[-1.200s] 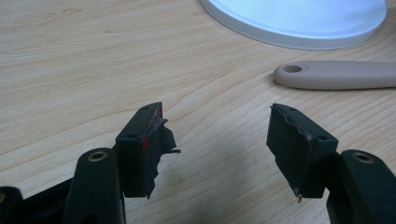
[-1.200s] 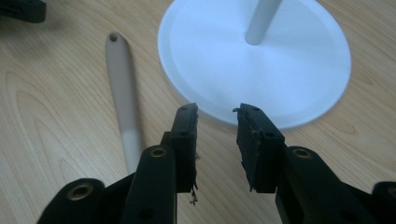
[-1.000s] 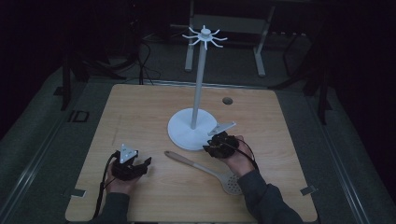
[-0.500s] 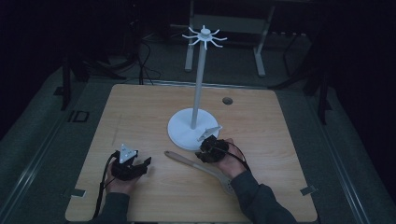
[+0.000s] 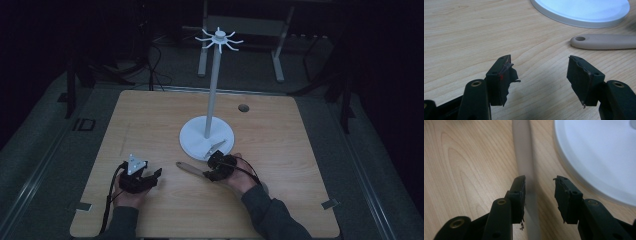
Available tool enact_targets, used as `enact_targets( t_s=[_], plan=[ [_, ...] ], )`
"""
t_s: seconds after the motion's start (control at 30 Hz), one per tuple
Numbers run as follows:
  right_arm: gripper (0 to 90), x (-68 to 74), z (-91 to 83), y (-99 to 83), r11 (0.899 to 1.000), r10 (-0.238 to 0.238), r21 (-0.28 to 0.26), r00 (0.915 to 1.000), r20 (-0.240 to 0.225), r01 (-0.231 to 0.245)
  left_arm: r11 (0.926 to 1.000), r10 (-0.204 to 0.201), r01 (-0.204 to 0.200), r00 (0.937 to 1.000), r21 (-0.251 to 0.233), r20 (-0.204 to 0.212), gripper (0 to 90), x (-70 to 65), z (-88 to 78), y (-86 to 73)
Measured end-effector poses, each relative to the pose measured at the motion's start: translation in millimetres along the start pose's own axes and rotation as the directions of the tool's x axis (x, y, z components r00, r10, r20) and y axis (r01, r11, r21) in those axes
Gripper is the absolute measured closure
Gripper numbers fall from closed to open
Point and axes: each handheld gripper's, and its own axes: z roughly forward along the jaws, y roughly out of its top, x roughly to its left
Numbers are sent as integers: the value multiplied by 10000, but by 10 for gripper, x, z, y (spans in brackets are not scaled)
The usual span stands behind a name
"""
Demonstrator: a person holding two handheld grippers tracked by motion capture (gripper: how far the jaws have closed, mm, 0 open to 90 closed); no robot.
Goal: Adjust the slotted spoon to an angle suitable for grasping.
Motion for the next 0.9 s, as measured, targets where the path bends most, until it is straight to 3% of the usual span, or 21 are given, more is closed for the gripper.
enact_targets(
  t_s=[0.2,0.4,0.9],
  plan=[
    [604,14,76,7,9994,-67,328,9998,-174,73,10000,3,-3,10000,3,-3,371,1,0,0],
    [668,31,147,22,9976,-230,644,9988,-441,258,10000,-2,2,10000,-10,2,371,2,-1,1],
    [722,87,199,119,9869,-1054,1198,9940,-289,1081,10000,51,-51,10000,54,-1,371,-4,6,1]
  ],
)
